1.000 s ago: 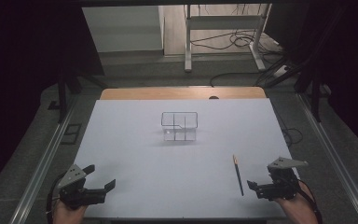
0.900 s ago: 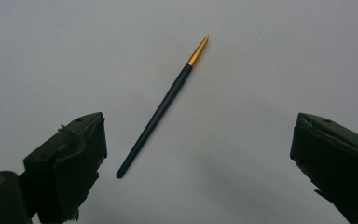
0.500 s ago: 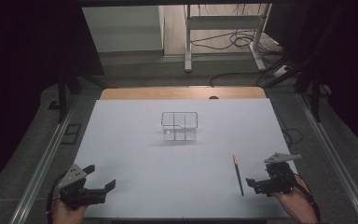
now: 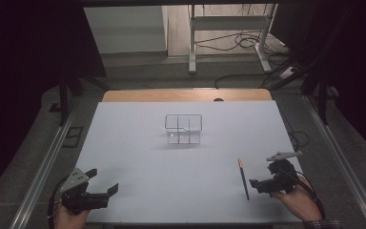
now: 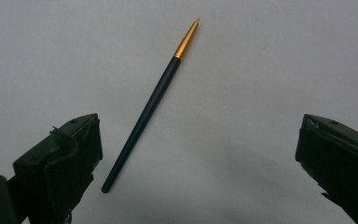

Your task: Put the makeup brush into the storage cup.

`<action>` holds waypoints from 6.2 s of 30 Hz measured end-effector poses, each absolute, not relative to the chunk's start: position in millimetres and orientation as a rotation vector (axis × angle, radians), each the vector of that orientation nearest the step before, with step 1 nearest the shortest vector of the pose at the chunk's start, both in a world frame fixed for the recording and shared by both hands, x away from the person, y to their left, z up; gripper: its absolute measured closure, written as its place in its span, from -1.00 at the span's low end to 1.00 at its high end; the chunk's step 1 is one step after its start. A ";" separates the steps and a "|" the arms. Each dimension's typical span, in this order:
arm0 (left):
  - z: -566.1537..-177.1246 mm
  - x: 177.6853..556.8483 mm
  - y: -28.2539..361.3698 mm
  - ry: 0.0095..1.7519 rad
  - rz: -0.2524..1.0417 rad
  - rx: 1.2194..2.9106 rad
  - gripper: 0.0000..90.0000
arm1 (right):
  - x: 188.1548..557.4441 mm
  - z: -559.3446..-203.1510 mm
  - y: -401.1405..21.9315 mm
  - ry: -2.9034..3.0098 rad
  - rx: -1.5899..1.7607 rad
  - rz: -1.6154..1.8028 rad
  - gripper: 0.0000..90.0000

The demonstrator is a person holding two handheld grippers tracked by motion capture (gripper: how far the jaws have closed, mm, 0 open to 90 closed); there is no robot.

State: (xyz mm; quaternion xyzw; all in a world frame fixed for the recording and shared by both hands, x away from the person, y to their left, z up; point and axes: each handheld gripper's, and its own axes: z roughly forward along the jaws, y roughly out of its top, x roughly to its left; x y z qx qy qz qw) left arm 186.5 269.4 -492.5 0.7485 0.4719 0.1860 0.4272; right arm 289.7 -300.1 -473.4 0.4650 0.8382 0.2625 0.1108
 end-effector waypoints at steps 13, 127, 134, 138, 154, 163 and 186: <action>-493.0 186.9 269.2 1.182 0.463 1.872 -0.94 | 303.8 -473.7 -290.1 2.513 1.389 0.667 -0.93; -483.4 185.0 263.8 1.096 0.394 1.815 -0.89 | 289.0 -455.4 -241.5 2.560 1.200 0.859 0.86; -482.4 186.0 259.1 1.091 0.396 1.825 -0.89 | 286.1 -455.5 -240.1 2.551 1.168 0.883 0.86; -482.3 187.7 254.9 1.101 0.404 1.847 -0.89 | 284.4 -455.3 -237.9 2.545 1.151 0.903 0.86; -474.4 198.6 240.3 1.077 0.331 1.814 -0.92 | 280.0 -449.6 -223.4 2.532 1.076 1.008 0.86; -469.2 207.0 225.4 1.044 0.319 1.817 -0.85 | 277.6 -447.7 -210.5 2.538 1.042 1.071 0.86; -461.0 240.6 192.0 0.963 0.204 1.795 -0.71 | 277.4 -452.5 -189.2 2.552 1.017 1.146 0.86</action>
